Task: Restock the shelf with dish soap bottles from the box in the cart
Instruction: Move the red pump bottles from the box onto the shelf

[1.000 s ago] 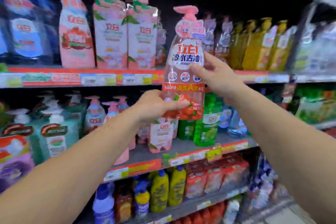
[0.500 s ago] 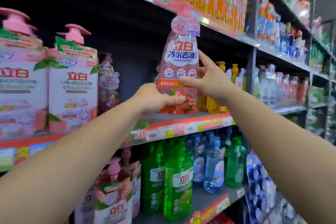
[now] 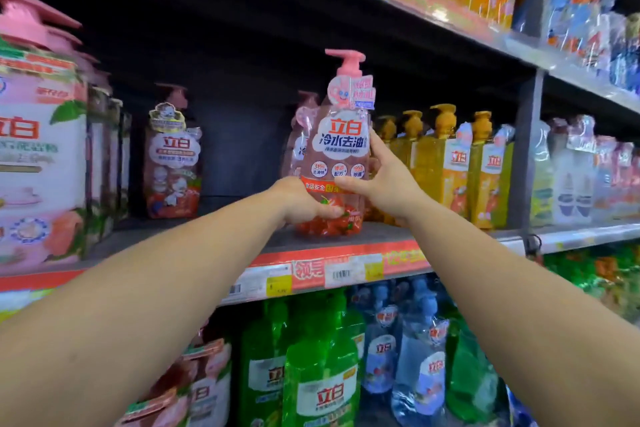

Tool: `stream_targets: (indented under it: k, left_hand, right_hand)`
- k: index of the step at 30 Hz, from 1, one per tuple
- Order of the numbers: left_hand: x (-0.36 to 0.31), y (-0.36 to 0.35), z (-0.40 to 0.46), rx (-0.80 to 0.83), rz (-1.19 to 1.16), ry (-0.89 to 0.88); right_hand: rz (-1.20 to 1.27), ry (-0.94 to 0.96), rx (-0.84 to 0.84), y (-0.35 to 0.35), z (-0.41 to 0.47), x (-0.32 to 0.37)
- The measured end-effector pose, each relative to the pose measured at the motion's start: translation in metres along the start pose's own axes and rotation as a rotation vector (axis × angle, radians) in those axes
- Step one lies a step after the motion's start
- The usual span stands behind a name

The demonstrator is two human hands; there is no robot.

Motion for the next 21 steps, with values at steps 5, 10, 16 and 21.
stream_targets:
  k: [5,10,16,21]
  left_hand:
    - [-0.002,-0.034,0.034,0.031,0.103,0.146]
    - [-0.015,-0.06,0.058,-0.063,0.174,0.201]
    - [-0.018,-0.081,0.075,-0.185,0.219,0.209]
    - [-0.014,-0.087,0.076,-0.183,0.11,0.258]
  right_hand:
    - [0.062,-0.051,0.111,0.01,0.03,-0.056]
    - [-0.213,-0.055,-0.027,0.031,0.042,-0.081]
    - [-0.238,-0.129,-0.074,0.037,0.038,-0.111]
    - [-0.271,-0.113,-0.009,0.035,0.039,-0.118]
Point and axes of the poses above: each hand's wrist, its own z-axis towards the middle knuckle, its own y-axis out of the back of the hand, x = y × z, the point moved 4 cm from there along z, towards the middle knuckle, and after that the axes turned 6 degrees about -z, right-handed, at the moved point
